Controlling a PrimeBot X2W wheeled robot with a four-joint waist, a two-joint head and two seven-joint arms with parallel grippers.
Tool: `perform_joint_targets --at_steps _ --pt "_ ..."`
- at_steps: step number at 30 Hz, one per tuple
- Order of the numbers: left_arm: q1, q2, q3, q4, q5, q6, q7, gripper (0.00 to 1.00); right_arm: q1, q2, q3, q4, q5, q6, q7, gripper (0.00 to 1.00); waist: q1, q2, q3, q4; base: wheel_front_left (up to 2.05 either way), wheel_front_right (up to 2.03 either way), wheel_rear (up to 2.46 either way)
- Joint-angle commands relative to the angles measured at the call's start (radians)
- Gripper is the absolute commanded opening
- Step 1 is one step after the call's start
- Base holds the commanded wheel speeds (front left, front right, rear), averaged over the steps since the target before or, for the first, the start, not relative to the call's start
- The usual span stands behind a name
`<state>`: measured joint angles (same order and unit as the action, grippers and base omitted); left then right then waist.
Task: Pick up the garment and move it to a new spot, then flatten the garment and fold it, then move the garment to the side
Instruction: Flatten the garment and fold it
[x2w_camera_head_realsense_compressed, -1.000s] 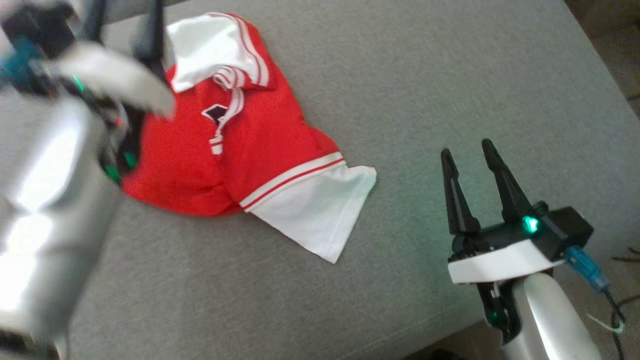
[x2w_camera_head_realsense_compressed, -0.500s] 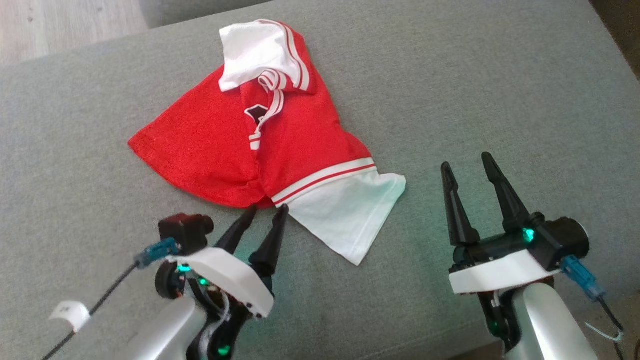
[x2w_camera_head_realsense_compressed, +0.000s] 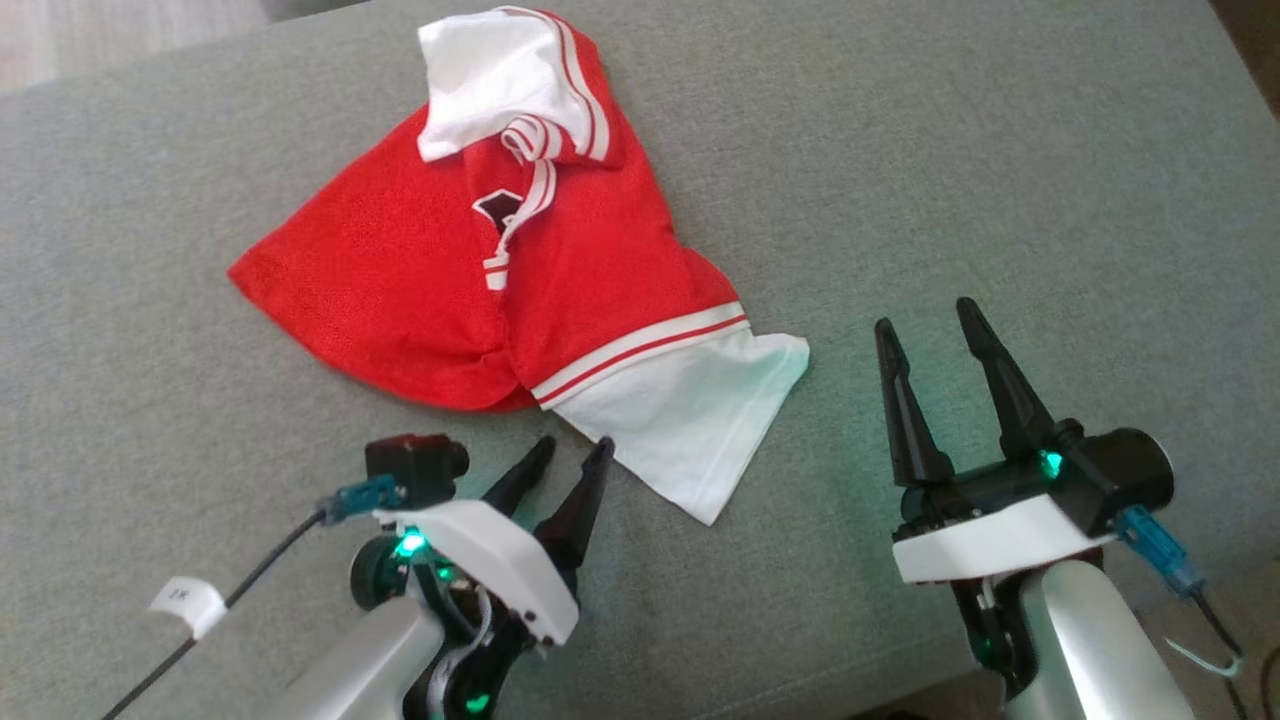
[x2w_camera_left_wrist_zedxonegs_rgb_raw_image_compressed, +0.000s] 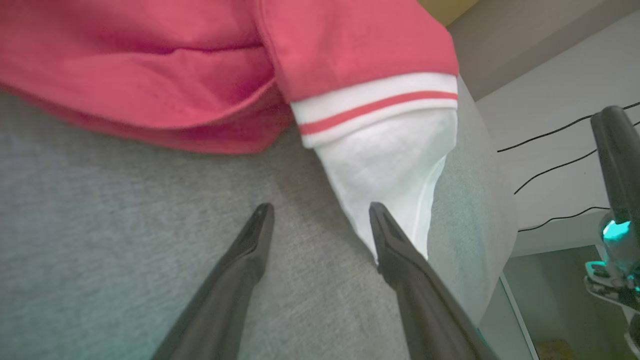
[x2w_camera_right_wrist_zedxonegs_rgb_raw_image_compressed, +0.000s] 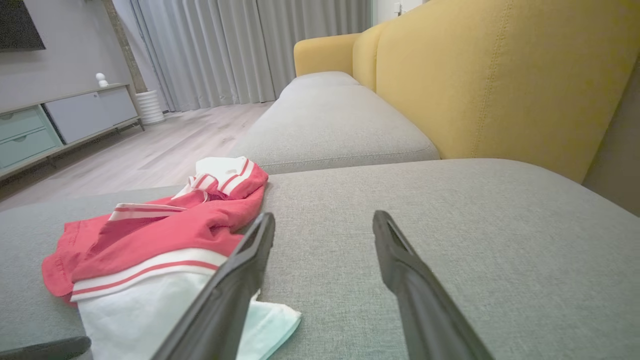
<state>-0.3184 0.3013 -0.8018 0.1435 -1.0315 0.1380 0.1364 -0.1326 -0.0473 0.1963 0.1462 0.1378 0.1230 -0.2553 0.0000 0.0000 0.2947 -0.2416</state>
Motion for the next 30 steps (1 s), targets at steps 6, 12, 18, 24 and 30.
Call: perform_joint_targets --at_steps 6,12,18,24,30 --pt "-0.039 -0.04 0.013 0.041 -0.032 -0.031 0.021 1.0 -0.022 -0.003 0.023 -0.034 0.003 0.008 -0.006 1.0 0.0 0.0 0.015 -0.018 0.0 0.0 0.0" --pt "-0.065 -0.064 -0.004 0.074 -0.03 -0.057 0.028 0.0 -0.029 -0.003 0.028 -0.032 0.012 0.008 -0.006 1.0 0.0 0.0 0.019 -0.036 0.0 0.0 0.0" --pt "-0.096 -0.04 -0.042 -0.056 -0.03 -0.102 0.096 0.0 -0.025 -0.003 0.022 -0.029 0.016 0.008 -0.006 1.0 0.0 0.0 0.005 -0.049 0.0 0.0 0.0" --pt "-0.115 0.028 0.01 -0.365 -0.115 -0.106 0.176 0.0 -0.007 -0.003 0.014 -0.024 0.017 0.008 -0.006 1.0 0.0 0.0 -0.032 -0.056 0.0 0.0 0.0" --pt "-0.079 0.145 0.134 -0.685 -0.256 -0.068 0.234 0.0 0.013 -0.003 -0.006 -0.02 0.01 0.008 -0.006 1.0 0.0 0.0 -0.063 -0.034 0.0 0.0 0.0"
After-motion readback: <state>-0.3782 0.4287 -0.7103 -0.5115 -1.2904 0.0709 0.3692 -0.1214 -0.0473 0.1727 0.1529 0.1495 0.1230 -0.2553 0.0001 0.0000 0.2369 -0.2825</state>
